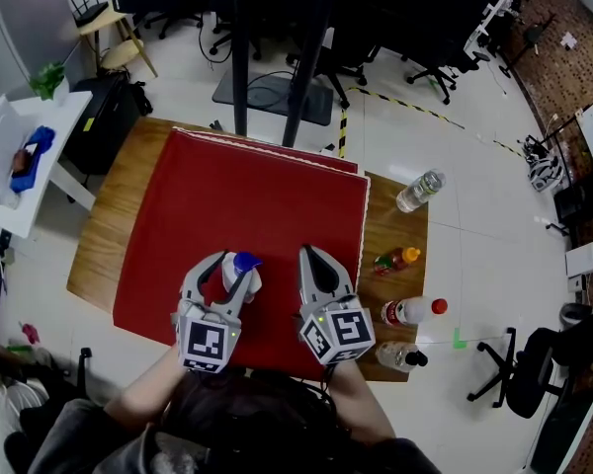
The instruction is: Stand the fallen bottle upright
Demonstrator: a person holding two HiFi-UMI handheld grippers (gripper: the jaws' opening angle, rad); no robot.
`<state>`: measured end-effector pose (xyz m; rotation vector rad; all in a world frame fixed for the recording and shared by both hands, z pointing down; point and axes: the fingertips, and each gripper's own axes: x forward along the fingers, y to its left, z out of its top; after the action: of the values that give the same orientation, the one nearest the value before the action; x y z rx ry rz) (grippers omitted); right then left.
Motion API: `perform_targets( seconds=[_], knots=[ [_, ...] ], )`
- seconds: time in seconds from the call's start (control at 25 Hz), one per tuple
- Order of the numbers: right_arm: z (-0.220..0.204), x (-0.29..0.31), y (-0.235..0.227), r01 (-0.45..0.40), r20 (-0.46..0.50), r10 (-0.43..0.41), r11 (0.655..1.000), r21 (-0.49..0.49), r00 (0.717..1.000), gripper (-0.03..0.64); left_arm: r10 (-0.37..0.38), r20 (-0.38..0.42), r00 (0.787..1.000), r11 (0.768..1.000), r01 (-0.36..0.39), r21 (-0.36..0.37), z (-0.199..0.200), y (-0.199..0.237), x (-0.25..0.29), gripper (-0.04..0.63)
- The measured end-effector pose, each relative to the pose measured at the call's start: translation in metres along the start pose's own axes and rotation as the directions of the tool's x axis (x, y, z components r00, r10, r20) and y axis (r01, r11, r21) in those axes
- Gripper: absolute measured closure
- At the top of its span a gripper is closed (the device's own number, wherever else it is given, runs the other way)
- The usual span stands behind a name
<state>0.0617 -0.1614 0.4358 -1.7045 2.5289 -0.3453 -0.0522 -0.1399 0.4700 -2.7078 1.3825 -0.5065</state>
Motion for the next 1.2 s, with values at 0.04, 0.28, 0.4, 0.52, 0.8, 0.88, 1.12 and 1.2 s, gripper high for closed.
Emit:
perform_targets(
  seconds=[0.04, 0.28, 0.4, 0.52, 0.8, 0.88, 1.12, 1.2],
  knots=[
    [0.000, -0.001, 0.001, -0.002, 0.001, 0.002, 1.000, 0.000, 1.000, 0.617, 0.002, 0.004, 1.000, 1.000, -0.002, 0.002, -0.001, -0.001, -0.002, 0.367],
    [-0.003, -0.008, 0.010, -0.013, 0.001, 0.013, 1.000, -0.001, 1.000, 0.617, 0.009, 0.020, 1.000, 1.000, -0.009, -0.018, -0.007, -0.005, -0.018, 0.367],
    [-0.004, -0.012, 0.013, -0.018, -0.003, 0.018, 1.000, -0.002, 1.000, 0.617, 0.015, 0.027, 1.000, 0.999, -0.014, -0.030, -0.009, -0.006, -0.024, 0.367],
    [-0.005, -0.015, 0.017, -0.026, -0.005, 0.026, 1.000, -0.002, 1.000, 0.617, 0.018, 0.022, 1.000, 0.999, -0.017, -0.047, -0.011, -0.006, -0.031, 0.367],
    [-0.006, -0.016, 0.025, -0.045, -0.012, 0.045, 0.999, -0.006, 0.999, 0.617, 0.037, 0.033, 0.999, 0.997, -0.035, -0.069, -0.014, -0.005, -0.039, 0.367],
    [-0.006, -0.017, 0.026, -0.049, -0.013, 0.049, 0.999, -0.007, 0.999, 0.617, 0.042, 0.030, 0.999, 0.996, -0.039, -0.079, -0.015, -0.006, -0.041, 0.367],
    [-0.008, -0.017, 0.028, -0.053, -0.014, 0.053, 0.999, -0.006, 0.998, 0.617, 0.030, 0.024, 0.999, 0.996, -0.028, -0.083, -0.018, -0.005, -0.048, 0.348],
    [-0.008, -0.016, 0.029, -0.055, -0.015, 0.055, 0.998, -0.005, 0.998, 0.617, 0.021, 0.018, 1.000, 0.995, -0.019, -0.093, -0.019, -0.004, -0.049, 0.331]
  ],
)
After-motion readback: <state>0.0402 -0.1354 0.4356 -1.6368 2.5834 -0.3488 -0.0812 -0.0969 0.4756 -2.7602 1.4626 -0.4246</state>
